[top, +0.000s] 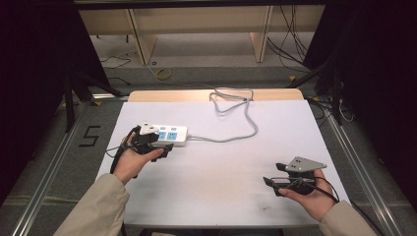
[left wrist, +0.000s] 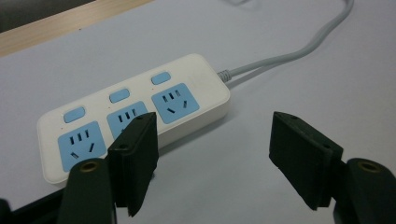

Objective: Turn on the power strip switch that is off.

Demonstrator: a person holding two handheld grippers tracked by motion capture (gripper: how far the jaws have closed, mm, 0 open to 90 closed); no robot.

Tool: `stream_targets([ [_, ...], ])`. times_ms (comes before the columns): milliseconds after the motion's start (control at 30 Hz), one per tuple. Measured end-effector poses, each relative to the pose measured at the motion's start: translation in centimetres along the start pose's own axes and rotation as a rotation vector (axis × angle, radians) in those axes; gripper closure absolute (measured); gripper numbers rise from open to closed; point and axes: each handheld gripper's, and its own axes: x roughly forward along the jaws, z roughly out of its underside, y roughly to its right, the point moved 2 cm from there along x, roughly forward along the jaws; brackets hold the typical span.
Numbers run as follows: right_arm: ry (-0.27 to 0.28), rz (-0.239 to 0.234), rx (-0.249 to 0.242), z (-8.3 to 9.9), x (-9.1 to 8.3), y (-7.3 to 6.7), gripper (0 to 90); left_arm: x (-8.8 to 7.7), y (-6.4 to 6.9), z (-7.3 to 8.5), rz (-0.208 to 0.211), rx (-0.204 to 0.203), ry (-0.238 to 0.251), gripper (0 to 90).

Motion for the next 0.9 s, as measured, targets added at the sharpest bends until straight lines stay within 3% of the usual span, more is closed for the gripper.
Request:
stream_targets([
  [400, 0.001, -0.004, -0.006, 0.0, -0.1, 0.0, 29.7, -1.5, 1.4, 1.7, 0.054, 0.038, 0.002, 27.6],
  [567, 0.003, -0.006, -0.004, 0.0, 0.0, 0.0, 29.3, -2.0, 1.6, 2.2, 0.078, 0.037, 0.03, 25.4],
  [700, -0.001, -0.014, -0.005, 0.1, 0.0, 0.0, 28.7, -2.4, 1.9, 2.8, 0.067, 0.051, 0.053, 24.0],
  [900, 0.0, -0.017, -0.003, 0.1, 0.0, 0.0, 27.9, -2.7, 2.6, 4.2, 0.05, 0.083, 0.049, 22.9],
])
